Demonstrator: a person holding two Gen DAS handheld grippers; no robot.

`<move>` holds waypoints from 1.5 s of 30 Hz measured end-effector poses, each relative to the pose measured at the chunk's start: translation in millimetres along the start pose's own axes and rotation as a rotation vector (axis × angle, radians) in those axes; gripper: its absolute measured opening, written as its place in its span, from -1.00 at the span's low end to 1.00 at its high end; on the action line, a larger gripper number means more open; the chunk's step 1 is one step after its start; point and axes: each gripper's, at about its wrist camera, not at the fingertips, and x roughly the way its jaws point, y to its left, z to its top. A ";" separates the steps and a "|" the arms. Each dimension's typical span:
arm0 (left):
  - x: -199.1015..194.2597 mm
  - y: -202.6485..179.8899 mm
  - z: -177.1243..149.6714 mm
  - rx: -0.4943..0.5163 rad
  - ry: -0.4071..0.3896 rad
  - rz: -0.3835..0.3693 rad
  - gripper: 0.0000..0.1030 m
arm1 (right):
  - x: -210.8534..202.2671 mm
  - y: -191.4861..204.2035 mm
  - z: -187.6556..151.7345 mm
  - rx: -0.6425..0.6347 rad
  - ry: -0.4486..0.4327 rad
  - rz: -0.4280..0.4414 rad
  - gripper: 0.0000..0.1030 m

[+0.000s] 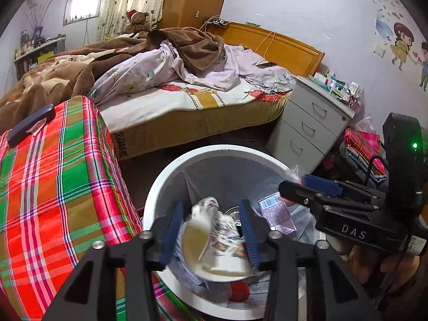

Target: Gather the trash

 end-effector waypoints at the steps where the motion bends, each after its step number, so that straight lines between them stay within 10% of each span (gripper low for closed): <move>1: -0.5 0.5 0.0 -0.003 -0.004 0.003 -0.11 | -0.6 -0.3 0.4 0.002 -0.005 0.004 0.20; 24: -70.9 -9.3 -33.3 0.005 -0.091 0.101 0.05 | -56.1 24.6 -25.7 -0.025 -0.137 0.009 0.21; 45: -184.6 2.7 -129.6 -0.085 -0.247 0.435 0.23 | -97.5 91.8 -89.6 -0.188 -0.272 0.036 0.21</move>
